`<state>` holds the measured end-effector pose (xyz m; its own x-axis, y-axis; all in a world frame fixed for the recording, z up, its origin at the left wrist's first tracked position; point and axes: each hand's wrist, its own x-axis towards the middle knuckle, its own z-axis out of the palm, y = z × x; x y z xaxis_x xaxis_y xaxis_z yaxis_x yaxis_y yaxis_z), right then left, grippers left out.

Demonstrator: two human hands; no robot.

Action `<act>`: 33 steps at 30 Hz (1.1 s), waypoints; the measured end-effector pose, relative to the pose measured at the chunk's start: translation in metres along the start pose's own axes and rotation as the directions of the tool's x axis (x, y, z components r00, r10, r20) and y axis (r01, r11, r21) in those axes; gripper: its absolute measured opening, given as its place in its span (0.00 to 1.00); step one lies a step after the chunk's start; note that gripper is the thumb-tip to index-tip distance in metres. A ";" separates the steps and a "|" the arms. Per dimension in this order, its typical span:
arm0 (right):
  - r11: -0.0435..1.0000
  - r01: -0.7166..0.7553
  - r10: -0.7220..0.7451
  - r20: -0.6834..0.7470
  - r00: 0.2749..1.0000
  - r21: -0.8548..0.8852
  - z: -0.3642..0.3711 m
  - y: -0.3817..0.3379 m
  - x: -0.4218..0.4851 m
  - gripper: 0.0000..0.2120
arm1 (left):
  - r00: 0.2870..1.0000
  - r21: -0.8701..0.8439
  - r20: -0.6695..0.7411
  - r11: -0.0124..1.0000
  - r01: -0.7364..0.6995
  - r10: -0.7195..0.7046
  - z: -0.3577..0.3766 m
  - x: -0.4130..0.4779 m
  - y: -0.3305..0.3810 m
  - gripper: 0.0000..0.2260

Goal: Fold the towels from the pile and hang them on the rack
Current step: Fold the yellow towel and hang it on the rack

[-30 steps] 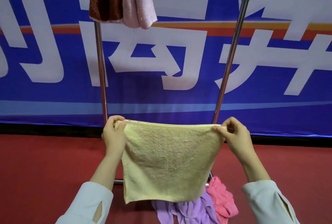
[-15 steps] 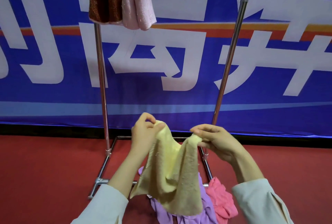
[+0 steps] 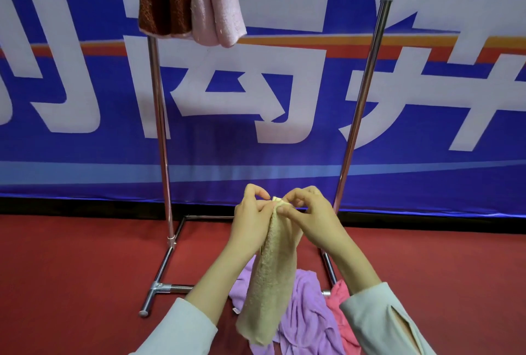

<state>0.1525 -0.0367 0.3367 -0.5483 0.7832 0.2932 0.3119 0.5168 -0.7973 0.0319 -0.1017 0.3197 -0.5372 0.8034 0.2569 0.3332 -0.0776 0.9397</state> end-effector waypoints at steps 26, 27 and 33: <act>0.937 0.072 0.052 0.342 0.938 -0.341 0.002 0.028 0.000 0.15 | 0.994 -0.233 0.054 0.969 -0.077 0.092 -0.034 0.009 0.007 0.14; 0.900 0.079 0.076 0.334 0.939 -0.428 0.004 0.028 0.000 0.19 | 0.995 -0.218 0.044 0.972 -0.083 0.095 -0.036 0.009 0.007 0.14; 0.762 0.162 -0.016 0.232 0.973 -0.627 -0.008 0.019 0.000 0.21 | 0.998 -0.175 -0.008 0.983 -0.055 0.055 -0.051 0.012 -0.002 0.13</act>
<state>0.1645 -0.0243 0.3258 -0.7182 0.6733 0.1757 0.6355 0.7375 -0.2286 -0.0150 -0.1221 0.3326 -0.5241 0.7933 0.3098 0.2215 -0.2243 0.9490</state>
